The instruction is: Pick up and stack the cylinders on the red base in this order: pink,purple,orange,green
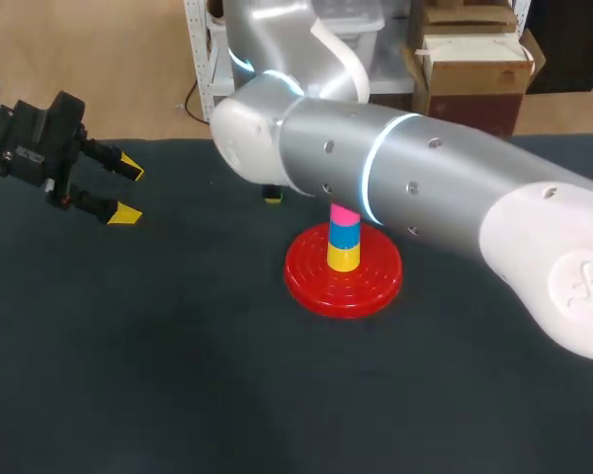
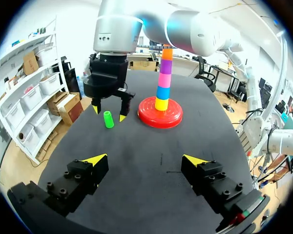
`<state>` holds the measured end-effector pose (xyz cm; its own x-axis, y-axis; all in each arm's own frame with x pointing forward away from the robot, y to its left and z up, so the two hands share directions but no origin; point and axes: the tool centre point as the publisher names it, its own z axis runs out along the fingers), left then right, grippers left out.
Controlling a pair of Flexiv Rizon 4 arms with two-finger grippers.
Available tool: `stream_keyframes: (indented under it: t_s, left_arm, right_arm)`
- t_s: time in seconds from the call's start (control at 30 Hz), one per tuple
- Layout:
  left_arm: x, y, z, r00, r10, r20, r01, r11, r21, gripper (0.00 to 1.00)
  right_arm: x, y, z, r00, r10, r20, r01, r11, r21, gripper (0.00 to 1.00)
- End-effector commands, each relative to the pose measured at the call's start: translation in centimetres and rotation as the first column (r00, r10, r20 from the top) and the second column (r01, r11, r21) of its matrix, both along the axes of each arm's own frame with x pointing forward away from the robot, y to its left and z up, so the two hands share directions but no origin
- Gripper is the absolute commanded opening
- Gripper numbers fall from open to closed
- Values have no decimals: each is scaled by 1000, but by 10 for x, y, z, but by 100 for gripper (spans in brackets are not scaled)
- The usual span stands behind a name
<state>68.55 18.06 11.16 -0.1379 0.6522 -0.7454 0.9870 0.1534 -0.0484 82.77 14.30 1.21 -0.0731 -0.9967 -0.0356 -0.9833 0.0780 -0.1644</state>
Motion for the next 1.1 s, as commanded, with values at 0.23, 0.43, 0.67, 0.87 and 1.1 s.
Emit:
stream_keyframes:
  t_s: [0.23, 0.43, 0.67, 0.87, 1.1]
  left_arm:
    - [-1, 0, -1, 1000, 2, 5, -2, 1000, -2, 100]
    - [-1, 0, -1, 1000, 2, 5, -2, 1000, -2, 100]
    - [-1, 0, -1, 1000, 2, 5, -2, 1000, -2, 100]
    - [-1, 0, -1, 1000, 2, 5, -2, 1000, -2, 100]
    - [-1, 0, -1, 1000, 2, 5, -2, 1000, -2, 100]
  right_arm:
    - [8, 7, -3, 840, 34, -541, -16, 999, 38, 40]
    - [7, 6, -2, 842, 34, -538, -14, 999, 42, 35]
    - [9, 7, 4, 846, 40, -532, -16, 999, 50, 36]
    - [9, 7, 4, 845, 55, -532, -29, 998, 57, 0]
    - [9, 7, 4, 841, 61, -537, -38, 998, 55, 0]
